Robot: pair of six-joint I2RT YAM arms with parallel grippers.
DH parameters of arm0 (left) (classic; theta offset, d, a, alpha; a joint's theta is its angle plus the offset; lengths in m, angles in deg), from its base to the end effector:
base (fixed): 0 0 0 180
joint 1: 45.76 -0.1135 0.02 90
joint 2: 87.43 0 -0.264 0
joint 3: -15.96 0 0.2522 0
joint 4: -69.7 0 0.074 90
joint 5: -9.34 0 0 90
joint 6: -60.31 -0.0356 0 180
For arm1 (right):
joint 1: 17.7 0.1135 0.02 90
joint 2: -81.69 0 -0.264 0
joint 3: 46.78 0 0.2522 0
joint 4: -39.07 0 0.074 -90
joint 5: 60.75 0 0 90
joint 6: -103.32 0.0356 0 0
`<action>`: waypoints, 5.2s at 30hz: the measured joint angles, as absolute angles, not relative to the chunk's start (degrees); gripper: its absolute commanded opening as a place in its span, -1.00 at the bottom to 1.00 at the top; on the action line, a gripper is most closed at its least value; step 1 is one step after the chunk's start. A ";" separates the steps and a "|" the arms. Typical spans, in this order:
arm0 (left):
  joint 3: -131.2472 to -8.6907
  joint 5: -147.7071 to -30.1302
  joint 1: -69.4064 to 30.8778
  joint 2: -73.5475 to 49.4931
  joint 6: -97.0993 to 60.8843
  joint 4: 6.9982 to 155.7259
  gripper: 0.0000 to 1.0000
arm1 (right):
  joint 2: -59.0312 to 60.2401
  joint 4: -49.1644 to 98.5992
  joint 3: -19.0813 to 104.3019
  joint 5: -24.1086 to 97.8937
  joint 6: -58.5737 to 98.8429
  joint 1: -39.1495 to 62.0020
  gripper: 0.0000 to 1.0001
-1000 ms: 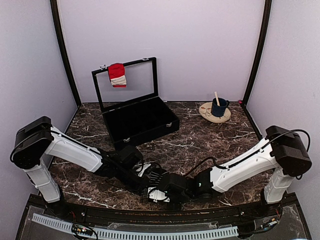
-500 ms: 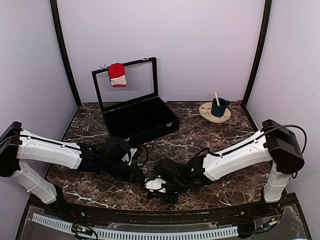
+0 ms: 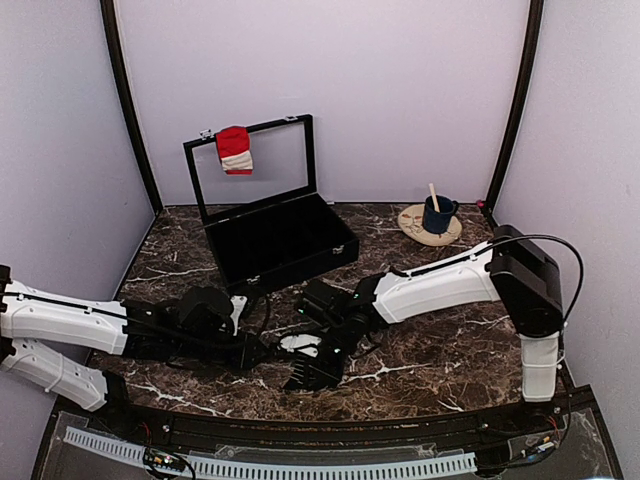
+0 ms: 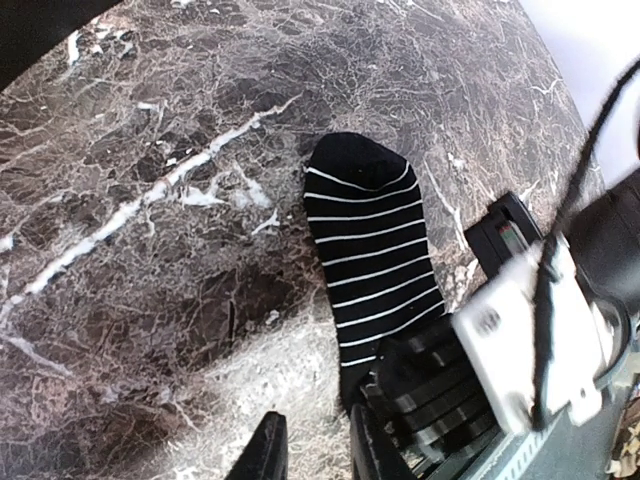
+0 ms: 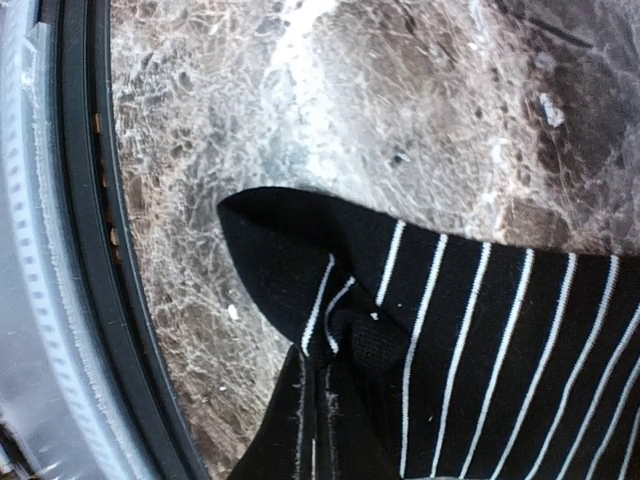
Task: Roll the socks
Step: Roll the sock at the corner of the board.
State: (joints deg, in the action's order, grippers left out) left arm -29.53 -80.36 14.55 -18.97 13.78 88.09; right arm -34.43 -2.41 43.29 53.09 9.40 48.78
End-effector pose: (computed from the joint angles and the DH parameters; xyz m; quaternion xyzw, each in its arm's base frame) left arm 0.1178 -0.2063 0.1882 0.1324 0.9016 -0.3226 0.2560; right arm 0.1478 0.3758 0.1413 -0.5861 0.7610 0.2721 0.0577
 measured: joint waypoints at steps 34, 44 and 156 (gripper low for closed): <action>-34.18 -78.70 26.53 -9.66 -5.31 81.53 -0.45 | -41.56 -8.66 50.55 76.21 18.90 40.25 -1.00; -37.87 -76.56 26.79 -3.93 -6.53 84.07 -0.45 | -41.56 -8.55 48.82 77.17 19.41 39.82 -1.00; -40.96 -70.24 27.10 6.69 4.81 82.45 -0.92 | -45.16 -12.14 50.76 82.13 20.72 37.11 -0.48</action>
State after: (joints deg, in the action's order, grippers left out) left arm -40.96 -70.24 27.10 6.69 4.81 82.45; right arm -45.16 -12.14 50.76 82.13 20.72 37.11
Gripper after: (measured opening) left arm 0.043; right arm 0.254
